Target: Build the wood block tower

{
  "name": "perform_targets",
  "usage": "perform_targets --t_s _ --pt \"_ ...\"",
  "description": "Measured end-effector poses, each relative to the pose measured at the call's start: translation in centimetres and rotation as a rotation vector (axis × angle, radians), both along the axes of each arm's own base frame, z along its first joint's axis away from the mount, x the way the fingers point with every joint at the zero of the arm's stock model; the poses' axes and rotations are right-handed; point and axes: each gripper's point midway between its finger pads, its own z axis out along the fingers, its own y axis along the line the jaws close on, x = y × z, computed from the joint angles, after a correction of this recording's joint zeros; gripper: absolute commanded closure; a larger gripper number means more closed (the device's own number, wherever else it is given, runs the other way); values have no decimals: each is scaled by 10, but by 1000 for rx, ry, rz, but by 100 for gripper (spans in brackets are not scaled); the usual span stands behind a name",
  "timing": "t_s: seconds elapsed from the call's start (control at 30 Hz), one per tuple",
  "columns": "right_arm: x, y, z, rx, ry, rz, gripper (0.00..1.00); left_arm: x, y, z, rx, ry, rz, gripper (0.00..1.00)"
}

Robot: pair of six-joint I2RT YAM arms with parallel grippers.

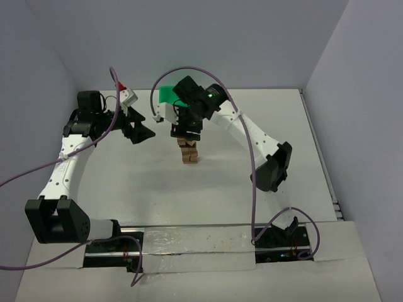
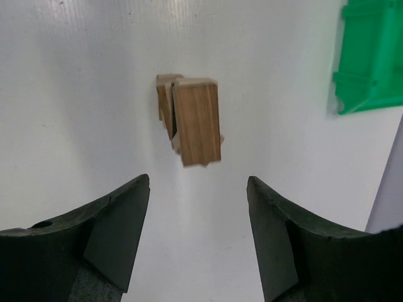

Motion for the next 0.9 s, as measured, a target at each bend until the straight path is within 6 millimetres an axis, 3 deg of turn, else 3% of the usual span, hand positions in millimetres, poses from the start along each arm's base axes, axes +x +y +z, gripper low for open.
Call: perform_targets --t_s 0.1,0.17,0.23,0.33,0.47,0.73,0.9 --pt "-11 -15 31 60 -30 -13 12 4 2 7 8 -13 19 1" --pt "-16 -32 53 116 -42 -43 10 7 5 11 17 -16 46 1" --pt "-18 -58 69 166 -51 -97 1 12 9 11 31 -10 84 1" --pt "-13 -105 81 242 -59 -229 0 17 15 8 47 17 149 1" --pt "-15 -156 59 308 -21 -410 0 25 22 3 90 38 246 1" --pt "-36 -221 -21 412 92 -738 0 26 23 6 144 26 366 1" --pt "-46 -248 -35 516 53 -913 0 32 31 -3 144 50 444 1"
